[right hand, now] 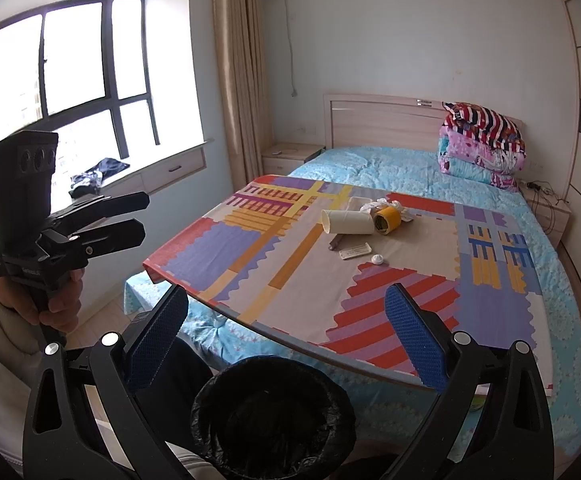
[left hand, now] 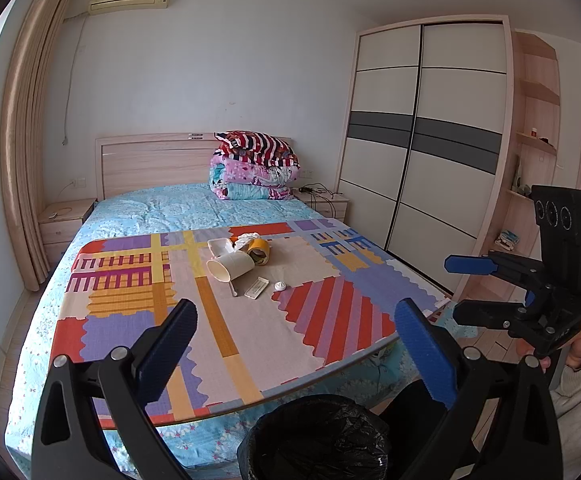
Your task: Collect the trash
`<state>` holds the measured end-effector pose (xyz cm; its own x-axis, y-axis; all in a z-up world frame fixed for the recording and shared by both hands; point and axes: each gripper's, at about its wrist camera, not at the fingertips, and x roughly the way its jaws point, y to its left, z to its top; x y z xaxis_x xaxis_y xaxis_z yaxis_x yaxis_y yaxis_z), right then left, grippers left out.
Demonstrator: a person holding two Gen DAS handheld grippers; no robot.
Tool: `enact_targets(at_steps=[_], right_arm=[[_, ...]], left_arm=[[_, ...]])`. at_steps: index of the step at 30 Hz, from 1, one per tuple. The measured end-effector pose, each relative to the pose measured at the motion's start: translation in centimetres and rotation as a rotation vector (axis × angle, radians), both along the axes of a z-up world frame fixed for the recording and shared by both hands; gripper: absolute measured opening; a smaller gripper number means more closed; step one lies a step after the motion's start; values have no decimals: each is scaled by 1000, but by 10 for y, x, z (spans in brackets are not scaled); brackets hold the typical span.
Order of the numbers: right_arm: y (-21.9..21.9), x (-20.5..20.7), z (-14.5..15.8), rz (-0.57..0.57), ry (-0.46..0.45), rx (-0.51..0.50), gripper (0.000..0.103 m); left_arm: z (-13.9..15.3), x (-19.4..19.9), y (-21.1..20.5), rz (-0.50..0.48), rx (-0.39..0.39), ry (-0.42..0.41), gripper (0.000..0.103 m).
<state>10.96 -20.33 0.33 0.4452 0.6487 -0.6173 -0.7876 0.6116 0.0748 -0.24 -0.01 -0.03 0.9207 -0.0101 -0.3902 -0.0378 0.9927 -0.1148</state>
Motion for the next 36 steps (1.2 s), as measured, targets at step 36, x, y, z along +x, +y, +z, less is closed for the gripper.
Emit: enact_targets(at_steps=[36], right_arm=[[0,0,1,8,-6,0,100]], left_arm=[[1,2,2,-1,4,-1,95]])
